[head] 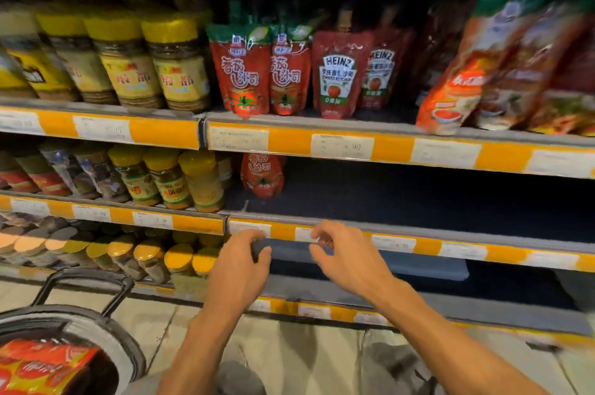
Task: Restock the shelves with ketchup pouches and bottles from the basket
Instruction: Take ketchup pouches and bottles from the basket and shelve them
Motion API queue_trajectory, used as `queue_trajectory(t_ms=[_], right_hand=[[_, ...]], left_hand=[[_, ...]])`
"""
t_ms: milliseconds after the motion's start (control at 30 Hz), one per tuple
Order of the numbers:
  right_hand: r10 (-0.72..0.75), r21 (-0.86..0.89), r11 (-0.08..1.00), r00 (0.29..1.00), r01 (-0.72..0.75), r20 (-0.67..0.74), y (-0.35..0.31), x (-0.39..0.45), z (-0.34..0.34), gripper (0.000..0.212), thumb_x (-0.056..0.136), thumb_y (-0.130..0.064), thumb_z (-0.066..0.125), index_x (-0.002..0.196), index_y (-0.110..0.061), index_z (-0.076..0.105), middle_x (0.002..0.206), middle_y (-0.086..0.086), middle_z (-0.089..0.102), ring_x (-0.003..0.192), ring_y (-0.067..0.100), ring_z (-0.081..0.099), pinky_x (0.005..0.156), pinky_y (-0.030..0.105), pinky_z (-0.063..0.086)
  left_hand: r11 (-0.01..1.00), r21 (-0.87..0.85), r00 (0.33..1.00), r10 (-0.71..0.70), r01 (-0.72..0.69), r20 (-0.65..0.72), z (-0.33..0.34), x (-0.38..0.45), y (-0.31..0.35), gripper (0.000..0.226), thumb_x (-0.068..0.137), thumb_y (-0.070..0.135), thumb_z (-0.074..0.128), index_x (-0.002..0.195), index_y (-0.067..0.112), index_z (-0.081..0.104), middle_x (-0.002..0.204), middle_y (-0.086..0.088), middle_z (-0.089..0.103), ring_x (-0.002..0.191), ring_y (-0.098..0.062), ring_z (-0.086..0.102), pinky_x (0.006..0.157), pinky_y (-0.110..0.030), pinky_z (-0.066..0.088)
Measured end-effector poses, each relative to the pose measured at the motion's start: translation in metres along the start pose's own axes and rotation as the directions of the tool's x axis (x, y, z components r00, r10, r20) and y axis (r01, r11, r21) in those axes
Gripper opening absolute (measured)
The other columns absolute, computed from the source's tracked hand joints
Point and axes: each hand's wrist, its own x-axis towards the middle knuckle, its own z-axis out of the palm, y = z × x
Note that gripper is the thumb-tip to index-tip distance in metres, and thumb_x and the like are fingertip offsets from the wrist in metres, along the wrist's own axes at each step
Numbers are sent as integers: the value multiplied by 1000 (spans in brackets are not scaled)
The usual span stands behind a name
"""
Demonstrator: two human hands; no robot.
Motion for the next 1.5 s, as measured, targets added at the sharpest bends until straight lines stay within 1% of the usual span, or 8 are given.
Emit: queue_trajectory(t_ms=[300,500,633,733,967,1167,1333,1500], right_hand=[[215,255,954,955,-160,-205,52,-166,-89,24,92,-43,65,115,-36,60,97,-25,58,88,-7,56,75,13,43],[446,450,854,810,-260,-379,92,-266,-140,19,91,-45,68,106,-41,57,102,-21,63,96,-4,61,84,23,52],[580,488,799,666,-352,-469,120,-327,-159,18,91,-48,65,104,-40,57,99,-19,63,90,-3,61,77,23,51],[665,538,742,539,-400,-517,138,-371,-168,20,88,-49,64,102,-36,60,97,-16,65,88,1,63,82,35,56],[806,641,575,215,-508,-552,178,-474,-180,17,92,-38,66,104,-29,61,86,-19,59,76,-2,59,76,28,52],[896,787,339,-77,-516,-436,218,-545,-161,21,94,-35,64,108,-19,63,99,-5,67,92,17,65,85,39,54],[919,861,124,-270,-492,-287,257,-592,-133,21,94,-35,64,111,-22,59,102,-6,65,92,15,63,84,39,54],[892,890,-56,-423,-453,-160,298,-620,-102,37,93,-32,64,124,-16,52,111,-1,59,93,14,57,74,32,46]], left_hand=[[981,-132,975,164,-145,150,2,-94,119,23,95,32,64,117,24,64,103,6,66,100,-16,61,88,-32,48],[898,-318,887,388,-304,250,26,-145,209,20,96,28,63,116,22,65,106,15,65,103,-4,62,94,-28,49],[815,-400,743,562,-419,365,60,-179,275,21,96,23,64,117,18,65,113,5,68,107,-11,63,96,-33,49],[751,-465,615,655,-469,438,91,-214,321,19,96,18,65,115,15,65,110,1,68,99,-10,63,85,-19,45],[657,-576,289,743,-487,603,173,-307,396,20,94,14,67,114,9,66,106,-2,70,91,-9,64,71,-4,43],[596,-605,19,721,-528,693,261,-378,429,12,93,14,67,105,17,66,101,2,70,93,-11,65,80,-22,47],[506,-614,-175,668,-605,723,335,-426,445,7,92,19,67,99,21,65,88,14,65,82,-4,62,68,-7,40],[463,-580,-259,587,-670,767,407,-463,453,10,95,21,63,102,25,57,101,5,63,76,-5,59,61,-17,38]])
